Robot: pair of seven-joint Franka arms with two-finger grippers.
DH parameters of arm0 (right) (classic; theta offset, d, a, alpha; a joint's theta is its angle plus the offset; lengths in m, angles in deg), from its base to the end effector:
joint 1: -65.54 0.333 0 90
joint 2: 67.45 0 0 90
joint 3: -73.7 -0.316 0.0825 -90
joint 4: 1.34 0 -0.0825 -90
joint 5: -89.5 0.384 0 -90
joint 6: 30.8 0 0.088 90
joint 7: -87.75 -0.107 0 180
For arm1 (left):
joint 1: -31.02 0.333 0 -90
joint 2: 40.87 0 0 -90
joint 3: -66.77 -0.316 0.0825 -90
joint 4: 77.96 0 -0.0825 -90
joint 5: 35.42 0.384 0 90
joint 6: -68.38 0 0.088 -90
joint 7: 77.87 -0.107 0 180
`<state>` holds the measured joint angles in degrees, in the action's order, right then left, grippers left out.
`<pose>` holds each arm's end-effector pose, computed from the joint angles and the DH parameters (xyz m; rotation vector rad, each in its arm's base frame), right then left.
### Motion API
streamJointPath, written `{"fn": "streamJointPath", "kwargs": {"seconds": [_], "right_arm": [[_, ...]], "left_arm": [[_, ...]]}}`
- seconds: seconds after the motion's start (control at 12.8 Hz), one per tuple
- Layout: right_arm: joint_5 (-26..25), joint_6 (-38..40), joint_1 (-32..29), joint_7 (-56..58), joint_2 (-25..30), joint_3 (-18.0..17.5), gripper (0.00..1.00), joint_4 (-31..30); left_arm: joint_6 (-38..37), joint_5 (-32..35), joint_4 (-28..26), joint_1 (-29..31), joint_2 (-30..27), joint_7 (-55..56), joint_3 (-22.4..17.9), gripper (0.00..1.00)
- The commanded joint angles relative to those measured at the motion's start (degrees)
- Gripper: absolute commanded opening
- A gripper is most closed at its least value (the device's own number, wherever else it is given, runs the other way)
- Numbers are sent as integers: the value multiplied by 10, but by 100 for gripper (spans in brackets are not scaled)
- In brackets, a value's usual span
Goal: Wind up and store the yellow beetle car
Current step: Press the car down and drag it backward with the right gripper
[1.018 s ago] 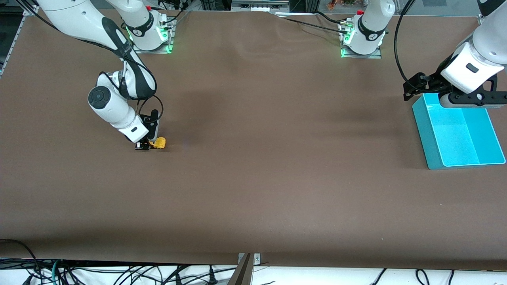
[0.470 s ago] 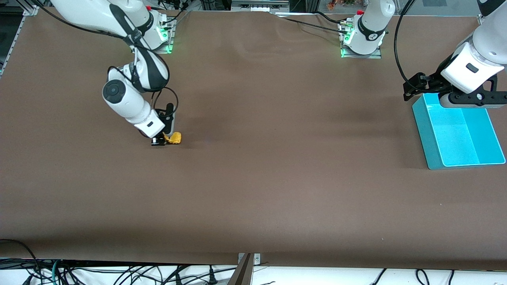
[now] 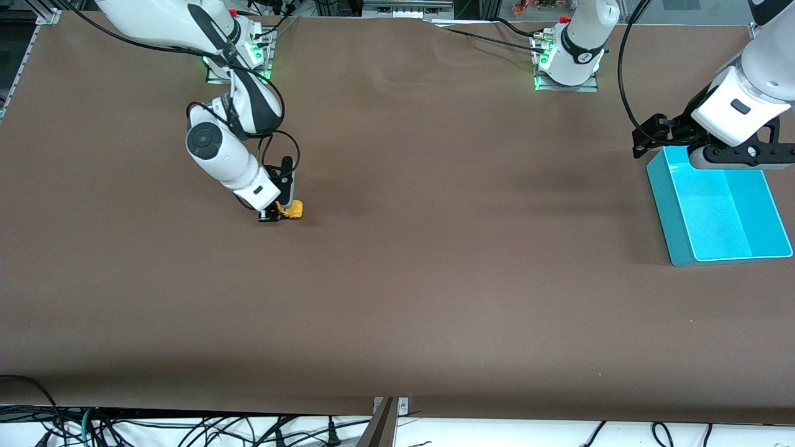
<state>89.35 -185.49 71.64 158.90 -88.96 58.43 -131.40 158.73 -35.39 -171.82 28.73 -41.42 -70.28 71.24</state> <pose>0.5050 0.2008 0.2035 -2.1501 -2.2053 -0.1559 0.5461 -0.0649 0.5986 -3.1328 -0.0227 0.0801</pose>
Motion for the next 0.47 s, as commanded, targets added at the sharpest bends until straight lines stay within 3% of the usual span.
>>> {"fn": "streamJointPath", "kwargs": {"seconds": [0.0,0.23,0.39], "right_arm": [[-16,-42,-4,-6,-28,-2,9,-5],[-39,-69,-9,0,-41,5,9,-19],[-42,-81,-14,42,-39,28,10,-34]], "left_arm": [[-13,7,16,-2,5,-6,-2,100],[-13,7,16,-2,5,-6,-2,100],[-13,7,16,-2,5,-6,-2,100]]}}
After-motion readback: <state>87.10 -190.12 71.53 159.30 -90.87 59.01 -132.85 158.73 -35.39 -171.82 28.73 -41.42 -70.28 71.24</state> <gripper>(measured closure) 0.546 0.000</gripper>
